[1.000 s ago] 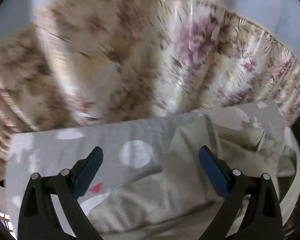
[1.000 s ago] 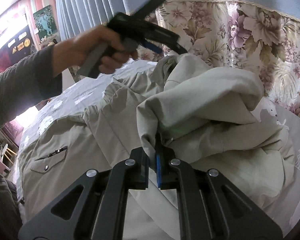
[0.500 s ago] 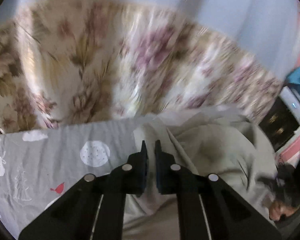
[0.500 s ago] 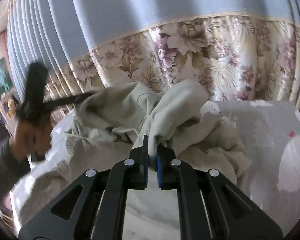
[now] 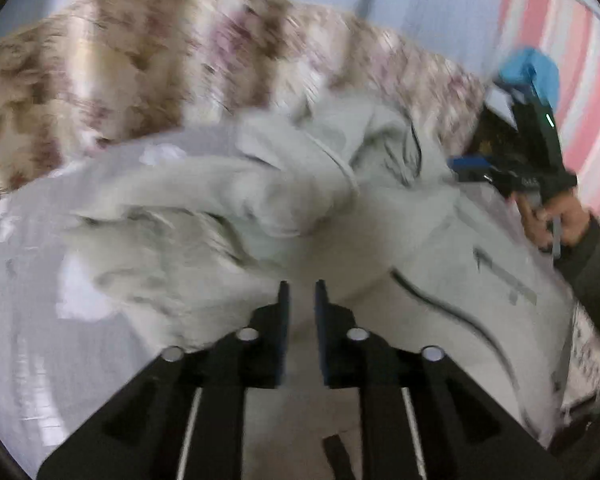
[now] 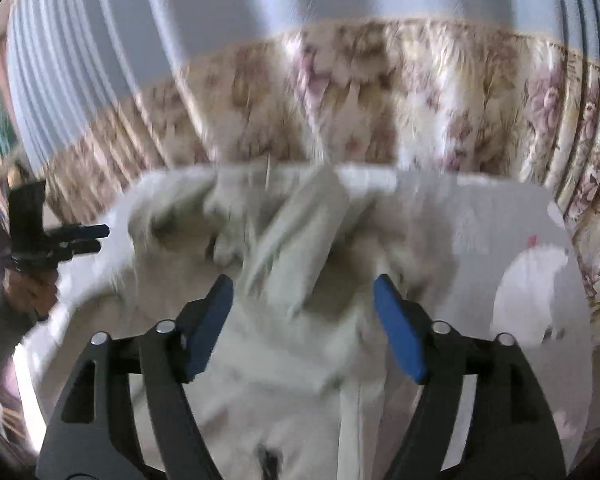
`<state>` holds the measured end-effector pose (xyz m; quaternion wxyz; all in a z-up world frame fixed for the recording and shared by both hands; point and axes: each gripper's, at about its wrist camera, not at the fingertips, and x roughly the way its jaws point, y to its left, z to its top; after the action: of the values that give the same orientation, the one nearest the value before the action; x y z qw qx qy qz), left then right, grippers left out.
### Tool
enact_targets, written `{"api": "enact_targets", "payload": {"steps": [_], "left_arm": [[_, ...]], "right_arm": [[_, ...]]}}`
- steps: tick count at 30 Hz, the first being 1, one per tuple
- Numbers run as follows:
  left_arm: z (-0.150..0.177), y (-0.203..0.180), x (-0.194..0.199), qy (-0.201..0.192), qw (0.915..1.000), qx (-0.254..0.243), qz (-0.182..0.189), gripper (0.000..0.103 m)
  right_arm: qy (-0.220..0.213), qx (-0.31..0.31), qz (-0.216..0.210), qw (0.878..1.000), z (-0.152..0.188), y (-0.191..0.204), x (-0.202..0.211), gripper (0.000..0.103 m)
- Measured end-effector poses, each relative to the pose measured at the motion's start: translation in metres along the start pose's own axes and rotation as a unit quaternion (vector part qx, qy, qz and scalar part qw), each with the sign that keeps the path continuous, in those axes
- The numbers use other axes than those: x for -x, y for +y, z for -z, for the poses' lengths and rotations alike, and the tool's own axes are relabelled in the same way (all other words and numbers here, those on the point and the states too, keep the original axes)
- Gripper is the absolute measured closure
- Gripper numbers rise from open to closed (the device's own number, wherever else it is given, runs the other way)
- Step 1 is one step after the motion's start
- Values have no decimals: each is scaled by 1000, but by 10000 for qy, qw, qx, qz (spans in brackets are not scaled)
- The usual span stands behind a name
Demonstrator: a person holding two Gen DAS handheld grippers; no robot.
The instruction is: Fold large clothes
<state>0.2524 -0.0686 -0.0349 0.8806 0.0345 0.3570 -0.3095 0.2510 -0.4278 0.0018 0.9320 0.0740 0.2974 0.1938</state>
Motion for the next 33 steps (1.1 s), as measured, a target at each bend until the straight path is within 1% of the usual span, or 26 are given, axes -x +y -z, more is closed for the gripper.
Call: {"api": "enact_targets", "payload": {"steps": [1, 2, 3, 5, 7, 8, 9, 10, 12, 13, 14, 15, 17, 18, 20, 21, 22, 24, 25, 26, 27, 28, 29, 30, 31, 33], "left_arm": [[-12, 5, 10, -167, 9997, 154, -99, 44], [-32, 15, 16, -361, 9982, 408, -242, 29], [-52, 24, 14, -469, 9960, 652, -403, 20], [-86, 41, 3, -568, 9925, 992, -425, 20], [-118, 57, -26, -347, 9902, 1288, -401, 20], [-132, 64, -43, -228, 9880, 1414, -578, 20], [-141, 70, -59, -10, 9871, 1444, -688, 20], [-147, 77, -75, 300, 9859, 1490, -693, 20], [-149, 81, -114, 1072, 9799, 1642, -371, 20], [-146, 82, -119, 1209, 9785, 1640, -305, 20], [-145, 77, -128, 1399, 9784, 1508, -191, 20], [-144, 74, -132, 1489, 9788, 1401, -132, 20], [-144, 66, -145, 1755, 9758, 1302, -75, 20], [-145, 65, -152, 1840, 9737, 1339, -71, 20], [-143, 62, -159, 1915, 9730, 1287, -65, 21], [-145, 57, -161, 1860, 9750, 1195, -214, 33], [-150, 55, -160, 1726, 9779, 1135, -315, 59], [-159, 58, -152, 1513, 9816, 1127, -293, 87], [-167, 59, -143, 1275, 9852, 1089, -352, 91], [-177, 59, -133, 1027, 9882, 1064, -411, 92], [-187, 60, -122, 794, 9903, 1028, -502, 93], [-194, 59, -112, 579, 9920, 950, -597, 93], [-205, 56, -94, 222, 9937, 781, -770, 93], [-215, 56, -78, -110, 9930, 689, -948, 93], [-222, 58, -69, -319, 9916, 693, -1041, 93], [-237, 62, -39, -950, 9866, 710, -1122, 93]], "right_arm": [[-48, -260, -59, 9996, -20, -9, -9, 28], [2, -461, -127, 9989, -34, -17, -19, 28], [145, -716, -249, 9970, -46, -27, -32, 28], [537, -1157, -246, 9915, -68, -43, -69, 28], [1040, -1240, -207, 9866, -76, -50, -101, 31], [1224, -1196, -143, 9851, -77, -49, -111, 31], [1351, -1117, -141, 9844, -76, -48, -116, 31], [1507, -941, -152, 9840, -76, -42, -123, 31], [1674, -731, -130, 9831, -74, -36, -132, 32], [1840, -636, -124, 9808, -72, -34, -139, 39], [1958, -537, -73, 9791, -70, -32, -145, 56], [2099, -428, -50, 9768, -69, -30, -153, 64], [2203, -292, 26, 9750, -67, -27, -160, 86], [2193, -228, 65, 9754, -67, -25, -160, 88], [1917, -93, 199, 9812, -76, -18, -154, 92], [1773, -69, 226, 9839, -81, -16, -150, 93], [1550, -21, 273, 9875, -89, -12, -142, 94], [1057, 89, 398, 9936, -105, -5, -125, 94], [684, 177, 364, 9968, -115, 1, -112, 94], [333, 265, 415, 9982, -123, 5, -100, 94], [-141, 475, 484, 9976, -133, 14, -82, 94], [-493, 668, 502, 9953, -140, 21, -71, 94], [-851, 837, 511, 9915, -144, 28, -60, 94], [-1142, 926, 550, 9876, -148, 33, -51, 94], [-1284, 908, 536, 9861, -152, 37, -45, 94], [-1327, 1016, 383, 9852, -149, 46, -40, 94]]}}
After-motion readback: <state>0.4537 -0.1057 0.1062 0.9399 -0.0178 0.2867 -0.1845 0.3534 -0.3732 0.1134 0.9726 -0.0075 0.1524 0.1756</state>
